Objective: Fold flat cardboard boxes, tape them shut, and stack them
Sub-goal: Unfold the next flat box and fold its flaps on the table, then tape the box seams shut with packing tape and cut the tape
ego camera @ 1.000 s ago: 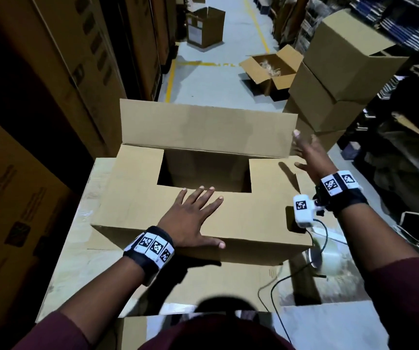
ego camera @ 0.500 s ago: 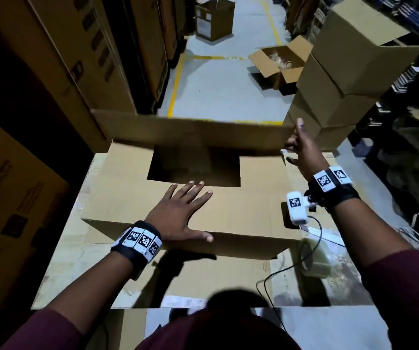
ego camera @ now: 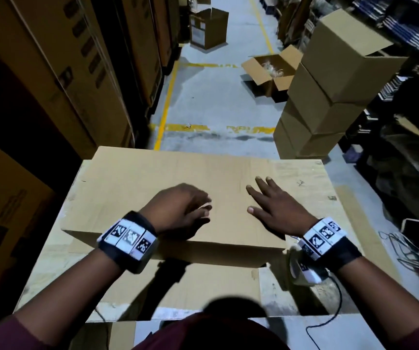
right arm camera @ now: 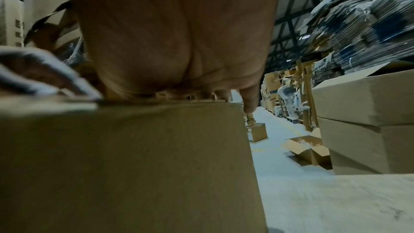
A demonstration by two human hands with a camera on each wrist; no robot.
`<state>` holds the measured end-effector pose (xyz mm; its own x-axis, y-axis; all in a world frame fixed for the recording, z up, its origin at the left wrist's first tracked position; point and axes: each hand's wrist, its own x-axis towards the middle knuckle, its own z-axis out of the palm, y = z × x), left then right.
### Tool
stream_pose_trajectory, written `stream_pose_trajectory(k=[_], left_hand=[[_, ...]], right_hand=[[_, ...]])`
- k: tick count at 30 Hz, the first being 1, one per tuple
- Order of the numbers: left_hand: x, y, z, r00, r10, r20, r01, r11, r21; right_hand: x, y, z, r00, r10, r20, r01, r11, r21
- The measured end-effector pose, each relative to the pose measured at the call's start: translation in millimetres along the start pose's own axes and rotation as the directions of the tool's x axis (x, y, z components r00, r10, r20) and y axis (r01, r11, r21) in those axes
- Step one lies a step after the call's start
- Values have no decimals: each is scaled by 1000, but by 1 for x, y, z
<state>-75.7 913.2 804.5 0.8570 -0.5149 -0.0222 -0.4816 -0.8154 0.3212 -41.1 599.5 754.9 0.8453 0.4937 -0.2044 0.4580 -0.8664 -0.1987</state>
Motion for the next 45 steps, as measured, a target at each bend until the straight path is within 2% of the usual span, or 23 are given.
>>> stream_pose_trajectory(k=[3, 5, 7, 9, 12, 15, 18, 23, 27, 32, 35, 37, 39, 42, 45], left_hand=[[45, -1, -19, 997, -25, -71, 27, 999, 25], [77, -7, -19, 996, -85, 31, 82, 992, 94], [100, -15, -10, 957, -212, 197, 167, 961, 222], [112, -21, 5, 918, -305, 255, 224, 927, 301], [110, -14, 27, 911, -312, 269, 221, 921, 320], [105, -8, 39, 910, -317, 267, 264, 940, 215], [112, -13, 48, 918, -331, 218, 270, 925, 268], [123, -14, 44, 918, -327, 225, 254, 919, 301], [118, -13, 36, 930, -301, 210, 234, 927, 292], [103, -21, 56, 928, -300, 219, 220, 919, 326], [107, -24, 56, 929, -293, 226, 212, 922, 324], [108, -25, 56, 932, -293, 214, 225, 929, 294], [106, -24, 52, 931, -289, 224, 225, 936, 272], [103, -14, 36, 920, -236, 311, 166, 958, 236], [94, 4, 20, 918, -161, 361, 96, 977, 191]], right_hand=[[-16, -15, 10, 987, 160, -4, -155, 961, 230], [-26, -23, 13, 961, 270, -52, -228, 888, 399], [-34, -31, 14, 928, 369, -46, -288, 792, 538], [-38, -40, 17, 912, 410, 8, -331, 724, 605], [-35, -54, 26, 882, 472, 2, -389, 724, 569], [-29, -63, 32, 842, 533, -87, -405, 730, 551], [-27, -65, 37, 830, 531, -172, -379, 762, 525], [-26, -69, 33, 823, 555, -123, -474, 789, 391], [-25, -75, 33, 794, 597, -112, -558, 790, 254], [-19, -80, 35, 763, 641, -85, -616, 760, 207], [-15, -78, 34, 757, 645, -106, -608, 755, 246], [-16, -78, 35, 748, 642, -169, -577, 755, 312], [-19, -80, 36, 716, 650, -255, -546, 749, 375], [-18, -78, 36, 667, 666, -334, -493, 731, 472], [-17, -73, 37, 655, 632, -414, -370, 746, 554]])
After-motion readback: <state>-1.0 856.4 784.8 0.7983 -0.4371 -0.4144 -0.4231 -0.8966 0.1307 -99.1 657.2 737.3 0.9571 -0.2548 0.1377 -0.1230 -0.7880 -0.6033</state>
